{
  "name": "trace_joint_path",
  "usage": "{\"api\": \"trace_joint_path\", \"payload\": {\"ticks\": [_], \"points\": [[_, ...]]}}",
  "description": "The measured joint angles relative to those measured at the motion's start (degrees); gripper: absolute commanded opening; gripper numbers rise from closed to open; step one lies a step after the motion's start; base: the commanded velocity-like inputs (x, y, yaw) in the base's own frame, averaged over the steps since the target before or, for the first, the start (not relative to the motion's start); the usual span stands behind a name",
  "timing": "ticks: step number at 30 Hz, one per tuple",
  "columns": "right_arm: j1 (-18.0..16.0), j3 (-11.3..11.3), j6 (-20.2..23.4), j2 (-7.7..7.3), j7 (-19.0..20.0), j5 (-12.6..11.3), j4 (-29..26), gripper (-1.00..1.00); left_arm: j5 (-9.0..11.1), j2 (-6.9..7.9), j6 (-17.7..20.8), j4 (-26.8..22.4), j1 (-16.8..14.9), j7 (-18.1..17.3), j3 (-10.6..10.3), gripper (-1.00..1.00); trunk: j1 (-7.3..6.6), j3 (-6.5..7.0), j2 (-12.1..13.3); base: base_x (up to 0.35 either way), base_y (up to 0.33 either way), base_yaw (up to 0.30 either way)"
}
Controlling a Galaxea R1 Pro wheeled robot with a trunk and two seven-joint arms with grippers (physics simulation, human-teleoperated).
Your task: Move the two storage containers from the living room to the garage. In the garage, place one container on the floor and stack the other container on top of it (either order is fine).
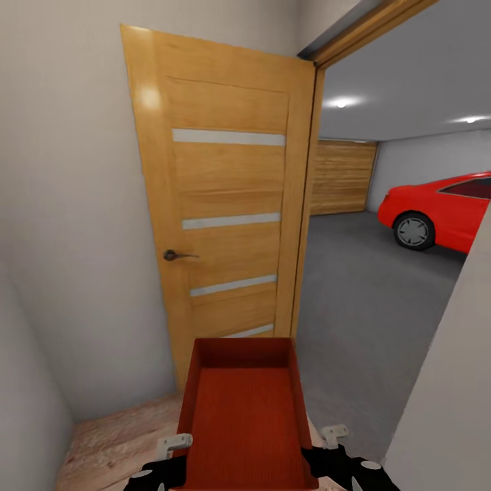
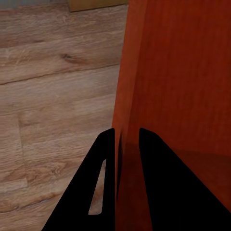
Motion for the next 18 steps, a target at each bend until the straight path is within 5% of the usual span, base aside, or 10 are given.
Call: {"api": "trace_joint_path", "payload": {"ticks": [12, 18], "points": [[0.0, 0.04, 0.0, -0.01, -0.01, -0.05, 0.0, -1.0, -0.02, 0.0, 0.0, 0.0, 0.0, 0.0, 0.0, -1.0, 0.0, 0.46, 0.0, 0.001, 0.002, -0.272], [-0.01, 0.07, 0.0, 0.0, -0.01, -0.07, 0.02, -1.0, -0.03, -0.01, 0.04, -0.03, 0.01, 0.01, 0.03, -1.0, -0.01, 0.66, 0.0, 0.062, 0.19, -0.201]]}}
